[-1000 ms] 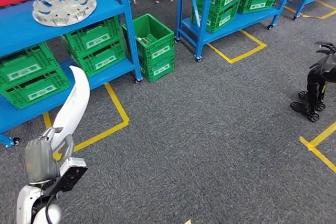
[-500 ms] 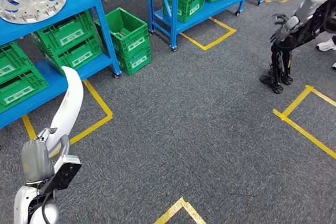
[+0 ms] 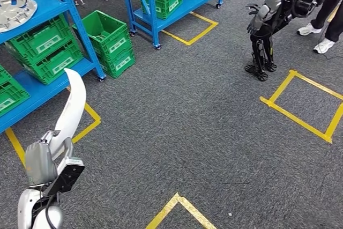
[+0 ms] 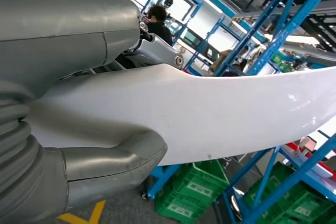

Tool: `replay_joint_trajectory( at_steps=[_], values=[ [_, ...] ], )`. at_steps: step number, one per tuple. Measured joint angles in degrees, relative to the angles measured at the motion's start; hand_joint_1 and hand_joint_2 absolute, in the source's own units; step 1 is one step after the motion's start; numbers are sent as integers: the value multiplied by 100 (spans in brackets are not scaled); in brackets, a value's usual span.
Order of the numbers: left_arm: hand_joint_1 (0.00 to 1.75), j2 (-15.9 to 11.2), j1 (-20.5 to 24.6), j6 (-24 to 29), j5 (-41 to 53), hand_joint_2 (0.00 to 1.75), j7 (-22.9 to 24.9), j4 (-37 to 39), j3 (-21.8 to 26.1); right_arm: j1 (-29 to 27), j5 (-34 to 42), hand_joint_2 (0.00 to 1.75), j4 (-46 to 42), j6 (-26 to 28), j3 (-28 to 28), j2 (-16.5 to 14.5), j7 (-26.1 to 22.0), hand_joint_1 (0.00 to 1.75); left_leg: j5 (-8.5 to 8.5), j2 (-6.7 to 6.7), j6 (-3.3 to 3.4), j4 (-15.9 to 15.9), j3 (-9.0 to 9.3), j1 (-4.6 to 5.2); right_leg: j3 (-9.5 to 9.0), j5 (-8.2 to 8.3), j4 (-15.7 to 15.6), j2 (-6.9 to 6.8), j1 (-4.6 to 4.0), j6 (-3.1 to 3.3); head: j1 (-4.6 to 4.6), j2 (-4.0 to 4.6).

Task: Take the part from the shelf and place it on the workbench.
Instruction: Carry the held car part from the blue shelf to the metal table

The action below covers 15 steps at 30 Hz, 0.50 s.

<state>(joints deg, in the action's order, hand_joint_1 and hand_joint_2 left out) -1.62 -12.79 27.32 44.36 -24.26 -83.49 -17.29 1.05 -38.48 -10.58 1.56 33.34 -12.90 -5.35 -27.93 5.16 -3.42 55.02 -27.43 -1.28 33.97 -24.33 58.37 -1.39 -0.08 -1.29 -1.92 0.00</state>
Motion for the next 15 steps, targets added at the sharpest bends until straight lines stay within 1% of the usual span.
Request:
replay_joint_trajectory(
  at_steps=[1,2,3,4,5,6,7,8,9,10,11,12,13,14,15],
  values=[
    [175,7,1,0,-1,175,-7,0,7,-1,-5,0,0,0,1,0,0,0,-73,-64,-25,73,-36,-8,11,18,-15,46,3,42,7,0],
    [175,8,-2,0,-1,175,-13,1,15,3,-8,0,0,0,1,0,0,0,-212,-163,-37,267,-127,-9,19,41,-32,90,9,83,19,0],
    [175,7,-8,0,-1,175,-16,5,24,6,-9,0,0,0,2,0,0,0,-406,-288,-35,603,-291,-4,33,59,-43,142,11,119,32,0],
    [175,7,-19,0,-1,175,-18,11,30,10,-11,0,0,-1,2,0,0,0,-603,-382,-23,1021,-505,9,55,73,-46,195,3,151,41,0],
    [175,5,-29,0,-1,175,-18,20,36,13,-12,0,0,-1,2,0,0,0,-741,-434,-8,1412,-715,22,76,84,-46,253,-9,177,45,0],
    [175,5,-36,0,-1,175,-18,30,38,12,-13,0,0,-1,2,0,0,0,-784,-461,9,1666,-866,32,91,92,-45,320,-22,194,47,0],
    [175,5,-38,0,-2,175,-19,37,40,8,-15,0,0,-1,3,0,0,0,-708,-475,31,1708,-915,38,100,102,-44,386,-35,200,46,0],
    [175,5,-39,0,-2,175,-21,42,43,4,-17,0,0,-2,4,0,0,0,-539,-492,59,1539,-857,45,102,112,-43,457,-47,198,45,0],
    [175,5,-38,0,-3,175,-28,44,49,1,-21,0,0,-3,5,0,-1,0,-320,-541,93,1216,-713,51,102,124,-41,529,-55,190,45,0],
    [175,5,-38,0,-4,175,-39,45,56,1,-28,0,0,-5,5,-1,-2,0,-128,-648,128,825,-540,60,110,134,-28,598,-70,172,45,1],
    [175,5,-37,1,-6,175,-55,46,63,6,-34,0,0,-9,7,-1,-5,0,-10,-740,150,485,-391,60,129,139,-9,664,-82,151,45,1],
    [175,6,-39,0,-8,175,-70,48,69,9,-40,0,0,-11,7,-2,-9,0,41,-813,167,256,-298,64,155,147,1,719,-88,125,46,1],
    [175,8,-40,1,-8,175,-88,50,73,6,-48,0,0,-14,8,-1,-14,0,37,-843,188,139,-263,67,178,171,29,763,-94,92,54,1],
    [175,13,-39,2,-5,175,-104,51,75,-5,-55,0,0,-15,11,0,-17,0,27,-798,206,111,-257,57,198,188,48,792,-93,68,57,0],
    [175,25,-41,3,-2,175,-116,52,76,-22,-63,0,0,-16,15,4,-19,0,32,-753,232,103,-243,52,214,196,69,784,-95,48,59,0]
  ],
)
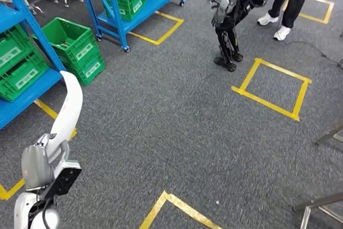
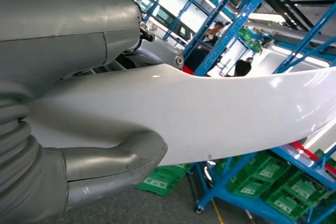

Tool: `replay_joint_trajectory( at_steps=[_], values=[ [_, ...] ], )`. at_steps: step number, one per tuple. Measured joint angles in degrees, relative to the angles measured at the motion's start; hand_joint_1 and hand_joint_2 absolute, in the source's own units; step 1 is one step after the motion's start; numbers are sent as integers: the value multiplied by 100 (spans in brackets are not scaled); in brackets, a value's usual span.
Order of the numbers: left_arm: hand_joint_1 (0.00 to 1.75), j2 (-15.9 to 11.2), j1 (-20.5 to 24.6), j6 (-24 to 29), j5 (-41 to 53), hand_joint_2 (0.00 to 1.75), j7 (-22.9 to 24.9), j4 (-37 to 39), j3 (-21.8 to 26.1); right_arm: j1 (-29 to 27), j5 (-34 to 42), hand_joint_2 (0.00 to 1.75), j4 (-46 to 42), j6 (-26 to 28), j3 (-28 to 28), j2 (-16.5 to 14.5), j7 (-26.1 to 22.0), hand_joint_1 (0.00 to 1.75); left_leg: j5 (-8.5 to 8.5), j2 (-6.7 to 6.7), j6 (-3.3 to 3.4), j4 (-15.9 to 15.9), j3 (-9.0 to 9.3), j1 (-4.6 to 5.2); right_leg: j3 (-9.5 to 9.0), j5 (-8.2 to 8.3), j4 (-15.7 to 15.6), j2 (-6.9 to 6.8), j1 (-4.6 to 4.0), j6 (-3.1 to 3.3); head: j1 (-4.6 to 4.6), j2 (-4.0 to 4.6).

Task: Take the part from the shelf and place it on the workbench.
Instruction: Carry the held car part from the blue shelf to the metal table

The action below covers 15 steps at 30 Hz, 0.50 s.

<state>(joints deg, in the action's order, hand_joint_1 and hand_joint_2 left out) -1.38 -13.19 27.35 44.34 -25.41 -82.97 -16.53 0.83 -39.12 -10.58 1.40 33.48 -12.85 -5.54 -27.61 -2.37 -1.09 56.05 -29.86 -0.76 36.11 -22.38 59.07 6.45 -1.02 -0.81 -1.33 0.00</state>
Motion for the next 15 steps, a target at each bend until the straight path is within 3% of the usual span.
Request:
replay_joint_trajectory(
  at_steps=[2,4,6,7,8,9,10,11,13,15],
  values=[
    [175,21,-9,3,7,175,-16,-1,4,-9,-16,0,0,-2,7,5,-3,0,-3,106,48,-3,51,-20,125,-135,253,-203,-8,-43,-43,0],
    [175,26,-30,4,9,175,-21,0,9,12,-27,0,0,-4,9,7,-7,0,-23,216,67,-2,91,-17,460,-456,906,-475,18,-114,-79,0],
    [175,27,-45,4,10,175,-23,2,9,16,-36,0,0,-5,9,8,-8,0,-63,325,54,-1,126,-17,807,-693,1533,-586,59,-168,-81,0],
    [175,27,-50,4,10,175,-23,2,9,8,-40,0,0,-5,10,9,-8,0,-92,379,40,0,158,-22,857,-673,1599,-609,75,-180,-85,0],
    [175,28,-53,4,10,175,-24,3,9,-1,-45,0,0,-5,12,10,-8,0,-128,432,24,0,204,-30,796,-547,1446,-630,87,-185,-85,0],
    [175,31,-54,4,10,175,-25,3,9,-8,-49,0,0,-5,14,10,-8,0,-175,488,2,0,264,-40,634,-333,1099,-676,95,-186,-85,0],
    [175,32,-53,4,10,175,-25,3,9,-8,-54,0,0,-7,15,9,-8,0,-226,542,-27,-3,322,-43,444,-150,719,-775,87,-190,-86,0],
    [175,33,-53,4,9,175,-28,3,11,1,-58,0,0,-10,15,7,-8,0,-275,591,-62,-6,374,-37,297,-69,394,-885,64,-169,-93,0],
    [175,34,-53,4,7,175,-38,2,27,22,-69,0,0,-17,15,3,-9,0,-342,688,-140,-39,442,0,182,-90,123,-1008,23,-77,-89,0],
    [175,39,-49,3,5,175,-51,1,50,22,-77,0,-1,-20,16,3,-10,0,-348,740,-203,-41,498,12,152,-129,100,-893,26,46,-68,0]
  ],
)
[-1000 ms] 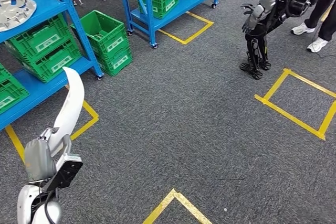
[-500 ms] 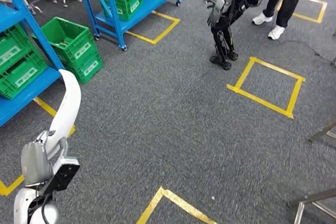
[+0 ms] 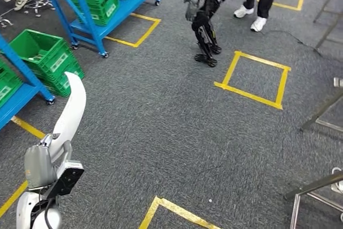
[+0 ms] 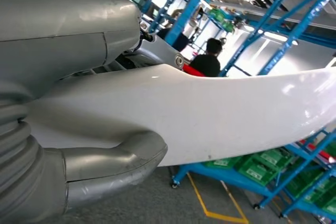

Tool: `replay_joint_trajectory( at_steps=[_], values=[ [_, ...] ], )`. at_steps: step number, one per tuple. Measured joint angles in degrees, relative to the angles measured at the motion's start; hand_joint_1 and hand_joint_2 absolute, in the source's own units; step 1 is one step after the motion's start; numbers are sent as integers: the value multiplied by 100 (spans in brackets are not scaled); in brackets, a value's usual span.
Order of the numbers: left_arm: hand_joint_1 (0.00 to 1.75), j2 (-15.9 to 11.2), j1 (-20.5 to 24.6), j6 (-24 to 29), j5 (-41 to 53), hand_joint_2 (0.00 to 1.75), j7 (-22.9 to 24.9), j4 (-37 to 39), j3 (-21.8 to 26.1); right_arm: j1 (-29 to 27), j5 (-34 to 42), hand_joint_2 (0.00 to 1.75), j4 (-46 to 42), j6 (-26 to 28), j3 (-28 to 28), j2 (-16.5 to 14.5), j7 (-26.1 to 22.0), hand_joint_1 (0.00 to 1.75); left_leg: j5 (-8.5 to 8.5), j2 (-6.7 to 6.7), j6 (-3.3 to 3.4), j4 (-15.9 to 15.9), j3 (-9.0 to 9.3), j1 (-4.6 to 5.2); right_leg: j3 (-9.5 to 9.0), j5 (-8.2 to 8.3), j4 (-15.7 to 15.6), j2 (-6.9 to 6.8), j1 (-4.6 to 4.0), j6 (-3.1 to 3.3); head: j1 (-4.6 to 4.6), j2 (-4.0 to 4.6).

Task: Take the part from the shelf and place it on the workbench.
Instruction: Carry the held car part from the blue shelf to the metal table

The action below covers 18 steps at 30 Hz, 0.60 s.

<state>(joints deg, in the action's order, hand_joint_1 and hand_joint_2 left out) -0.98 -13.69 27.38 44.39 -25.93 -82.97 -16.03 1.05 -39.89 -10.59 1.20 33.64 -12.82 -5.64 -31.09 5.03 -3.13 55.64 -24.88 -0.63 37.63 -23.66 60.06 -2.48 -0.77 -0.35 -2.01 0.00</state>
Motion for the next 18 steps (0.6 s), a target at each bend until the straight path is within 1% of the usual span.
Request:
replay_joint_trajectory(
  at_steps=[1,2,3,4,5,6,7,8,9,10,11,12,13,14,15,16,17,18],
  values=[
    [175,3,2,0,0,175,-5,0,9,-9,-3,0,-1,0,1,1,-1,0,22,-41,-20,98,-8,-13,-45,-13,-16,74,6,40,7,1],
    [175,7,4,1,0,175,-10,0,15,-14,-8,0,-2,0,2,1,-1,0,29,-127,-27,309,-105,-24,-110,-43,-35,144,8,78,9,2],
    [175,6,0,1,1,175,-14,0,23,-11,-14,0,-2,0,3,2,-3,0,1,-230,-31,633,-295,-29,-180,-78,-56,215,9,112,20,2],
    [175,5,-9,1,1,175,-19,0,31,-10,-22,0,-2,-1,3,2,-5,0,-85,-338,-26,1012,-551,-25,-241,-118,-69,276,4,138,29,3],
    [175,4,-20,1,2,175,-25,0,37,-6,-31,0,-2,-2,4,2,-10,0,-238,-406,-22,1369,-836,-15,-299,-160,-75,348,-3,158,47,2],
    [175,2,-31,1,3,175,-34,0,42,-7,-40,0,-1,-3,4,2,-16,0,-414,-436,-16,1610,-1089,-5,-362,-198,-77,418,-11,170,61,2],
    [175,2,-38,1,5,175,-45,0,44,-13,-53,0,-1,-4,6,2,-21,0,-549,-453,-4,1707,-1272,4,-434,-239,-76,491,-21,178,69,2],
    [175,3,-39,2,7,175,-62,0,44,-18,-67,0,-1,-5,9,2,-24,0,-570,-467,14,1650,-1376,12,-517,-282,-75,567,-30,180,74,2],
    [175,3,-40,4,9,175,-81,0,44,-21,-80,0,-1,-6,12,2,-24,0,-444,-492,34,1462,-1412,19,-601,-327,-73,641,-36,178,75,2],
    [175,3,-41,6,12,175,-100,0,44,-21,-90,0,-1,-8,16,2,-24,0,-127,-562,54,1172,-1402,23,-672,-382,-75,712,-38,174,78,2],
    [175,4,-48,9,14,175,-121,1,43,-17,-97,0,-1,-11,19,2,-25,0,252,-675,73,819,-1396,25,-725,-438,-55,779,-45,163,78,2],
    [175,5,-59,13,16,175,-138,3,41,-9,-101,0,-1,-15,22,2,-25,0,587,-781,91,540,-1387,29,-744,-497,-39,843,-49,145,80,2],
    [175,6,-69,17,22,175,-149,4,41,-4,-102,0,0,-19,25,2,-26,0,841,-867,109,343,-1385,35,-740,-556,-26,903,-49,121,84,2],
    [175,9,-70,22,30,175,-156,6,41,-6,-103,0,1,-22,27,2,-26,0,941,-897,129,248,-1390,44,-733,-604,-19,960,-47,93,89,2],
    [175,15,-61,27,39,175,-160,7,41,-12,-104,0,1,-23,28,2,-27,0,974,-867,153,240,-1368,43,-731,-645,-32,1006,-41,64,98,2],
    [175,23,-47,30,52,175,-160,7,40,-23,-105,0,1,-24,30,3,-27,0,987,-822,181,226,-1344,37,-738,-684,-16,948,-43,32,98,2],
    [175,31,-39,34,62,175,-161,7,39,-27,-109,0,1,-25,31,4,-28,0,978,-769,215,213,-1312,30,-715,-751,67,814,-48,-6,82,2],
    [175,38,-40,39,72,175,-161,7,38,-21,-114,0,1,-26,32,5,-28,0,956,-707,246,199,-1275,22,-630,-865,257,643,-52,-47,67,2]
  ],
)
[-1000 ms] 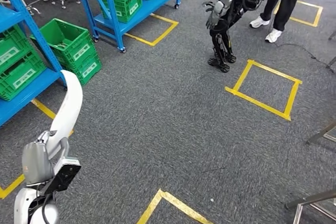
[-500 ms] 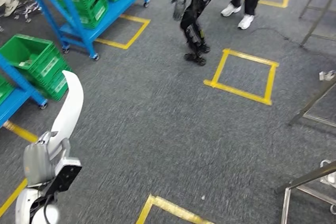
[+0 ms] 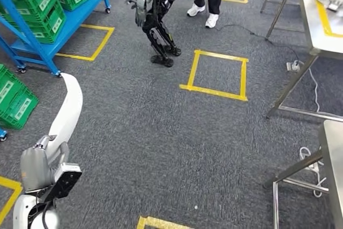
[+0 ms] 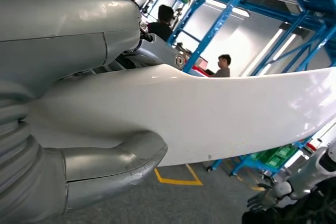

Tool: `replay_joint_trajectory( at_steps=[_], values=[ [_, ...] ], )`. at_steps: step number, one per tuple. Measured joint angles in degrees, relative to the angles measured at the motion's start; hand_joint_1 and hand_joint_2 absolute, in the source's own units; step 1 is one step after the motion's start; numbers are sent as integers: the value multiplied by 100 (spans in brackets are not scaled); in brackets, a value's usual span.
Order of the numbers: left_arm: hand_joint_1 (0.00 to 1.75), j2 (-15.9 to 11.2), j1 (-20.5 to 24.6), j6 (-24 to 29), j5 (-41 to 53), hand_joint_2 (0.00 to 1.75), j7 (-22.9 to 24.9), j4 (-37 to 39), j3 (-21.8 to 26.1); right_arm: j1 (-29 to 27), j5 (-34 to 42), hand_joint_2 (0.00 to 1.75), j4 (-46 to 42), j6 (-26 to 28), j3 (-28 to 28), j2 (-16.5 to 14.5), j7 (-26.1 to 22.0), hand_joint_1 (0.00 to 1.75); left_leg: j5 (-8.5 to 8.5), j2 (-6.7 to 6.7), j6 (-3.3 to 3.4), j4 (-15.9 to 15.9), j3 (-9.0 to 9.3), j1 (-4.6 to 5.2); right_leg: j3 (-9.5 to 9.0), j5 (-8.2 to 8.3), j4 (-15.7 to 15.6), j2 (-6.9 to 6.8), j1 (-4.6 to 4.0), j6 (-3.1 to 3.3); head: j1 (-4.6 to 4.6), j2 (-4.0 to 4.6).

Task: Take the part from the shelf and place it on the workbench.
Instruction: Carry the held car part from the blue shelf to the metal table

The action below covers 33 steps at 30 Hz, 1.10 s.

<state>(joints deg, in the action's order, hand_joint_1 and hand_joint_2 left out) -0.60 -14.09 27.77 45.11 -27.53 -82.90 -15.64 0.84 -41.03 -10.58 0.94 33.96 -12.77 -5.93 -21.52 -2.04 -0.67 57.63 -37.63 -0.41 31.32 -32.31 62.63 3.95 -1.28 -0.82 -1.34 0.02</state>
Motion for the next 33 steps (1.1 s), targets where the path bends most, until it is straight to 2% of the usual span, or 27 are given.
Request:
replay_joint_trajectory(
  at_steps=[1,2,3,4,5,6,7,9,10,11,13,14,16,18,19,20,21,22,23,24,26,28,29,30,32,33],
  values=[
    [175,2,-6,4,10,175,1,2,-1,9,-5,0,0,-1,1,1,0,0,-35,62,23,-3,37,2,159,-150,298,-187,3,-40,-18,0],
    [175,0,-13,10,17,175,2,3,0,21,-10,0,0,-2,1,1,-2,0,-75,128,39,-2,71,4,380,-305,664,-293,18,-75,-31,0],
    [175,-2,-16,13,22,175,3,5,0,28,-14,0,0,-2,1,1,-3,0,-113,191,43,-2,104,5,593,-405,990,-334,36,-101,-30,1],
    [175,-3,-17,15,27,175,3,7,0,27,-16,0,0,-2,3,1,-3,0,-150,247,44,-2,141,5,746,-407,1176,-350,52,-117,-31,1],
    [175,-3,-17,16,28,175,7,8,0,19,-18,0,0,-2,7,2,-3,0,-186,298,40,-2,183,5,800,-293,1161,-360,64,-125,-33,1],
    [175,-2,-18,15,26,175,12,8,-1,12,-21,0,0,-2,11,2,-2,0,-222,343,33,-2,231,5,737,-80,923,-379,70,-121,-34,1],
    [175,-2,-17,14,20,175,22,8,-1,7,-26,0,0,-3,15,3,-2,0,-258,389,20,-2,284,5,583,185,525,-440,71,-111,-34,1],
    [175,-1,-17,10,4,175,44,8,-1,17,-38,0,0,-7,18,2,-3,0,-319,464,-27,1,371,21,316,533,-123,-571,51,-73,-27,1],
    [175,-1,-17,8,-1,175,52,8,-1,26,-43,0,0,-8,18,2,-4,0,-337,494,-55,1,394,28,254,597,-279,-604,38,-51,-23,0],
    [175,-1,-16,7,-4,175,58,8,-1,30,-48,0,0,-8,19,3,-4,0,-344,522,-84,-5,406,32,261,595,-298,-584,25,-26,-18,0],
    [175,7,-10,2,-11,175,78,9,-2,25,-60,0,0,-7,20,4,-4,0,-361,558,-147,-22,425,21,250,623,-346,-493,28,34,-17,1],
    [175,10,-6,-3,-16,175,91,9,-2,21,-68,0,0,-6,20,4,-4,0,-416,520,-178,20,416,14,232,642,-375,-448,39,67,-12,1],
    [175,8,-1,-24,-42,175,107,14,-1,25,-78,0,0,-8,20,3,-4,0,-689,368,-226,430,241,2,186,677,-423,-355,66,117,14,1],
    [175,2,-1,-44,-73,175,107,29,1,28,-83,0,0,-14,20,3,-4,0,-1027,272,-243,1164,-118,1,185,681,-427,-253,69,133,35,1],
    [175,1,-2,-48,-83,175,107,38,2,26,-85,0,0,-16,21,3,-4,0,-1098,259,-248,1432,-263,0,184,680,-427,-194,68,134,39,1],
    [175,1,-1,-48,-85,175,107,46,2,23,-88,0,0,-18,21,3,-4,0,-1058,252,-250,1516,-325,-2,181,679,-427,-131,69,134,39,1],
    [175,1,-1,-46,-86,175,104,50,2,21,-91,0,0,-18,22,3,-4,0,-909,240,-250,1378,-274,-8,173,677,-426,-63,73,131,39,1],
    [175,2,0,-45,-86,175,102,50,2,20,-95,0,0,-18,22,3,-4,0,-696,201,-253,1064,-128,-21,162,673,-426,6,78,122,39,1],
    [175,2,1,-45,-87,175,97,51,1,21,-98,0,0,-18,22,3,-5,0,-501,97,-260,681,58,-45,155,666,-422,72,78,106,43,1],
    [175,3,3,-44,-90,175,89,50,1,26,-104,0,0,-17,22,4,-6,0,-383,-11,-257,319,235,-71,161,654,-404,135,72,84,47,1],
    [175,3,7,-43,-110,175,71,52,0,26,-119,0,0,-15,22,5,-8,0,-347,-156,-219,-23,403,-89,199,648,-390,238,72,21,59,1],
    [175,8,17,-42,-129,175,58,54,-1,7,-132,0,0,-14,23,5,-9,0,-363,-82,-137,-61,430,-74,233,646,-402,306,96,-48,61,1],
    [175,14,22,-42,-132,175,55,53,0,-2,-136,0,0,-13,23,4,-9,0,-364,-31,-96,-75,446,-72,254,611,-363,247,97,-80,54,1],
    [175,19,22,-41,-133,175,51,52,1,-1,-140,0,0,-13,24,4,-9,0,-364,24,-56,-89,462,-73,314,521,-229,127,94,-108,38,0],
    [175,25,14,-42,-136,175,46,52,4,18,-148,0,0,-13,25,3,-10,0,-376,148,1,-101,484,-60,614,183,399,-188,92,-153,15,0],
    [175,26,9,-43,-137,175,43,53,5,26,-152,0,0,-13,25,3,-10,0,-384,215,18,-101,489,-51,823,3,807,-280,101,-171,12,0]
  ],
)
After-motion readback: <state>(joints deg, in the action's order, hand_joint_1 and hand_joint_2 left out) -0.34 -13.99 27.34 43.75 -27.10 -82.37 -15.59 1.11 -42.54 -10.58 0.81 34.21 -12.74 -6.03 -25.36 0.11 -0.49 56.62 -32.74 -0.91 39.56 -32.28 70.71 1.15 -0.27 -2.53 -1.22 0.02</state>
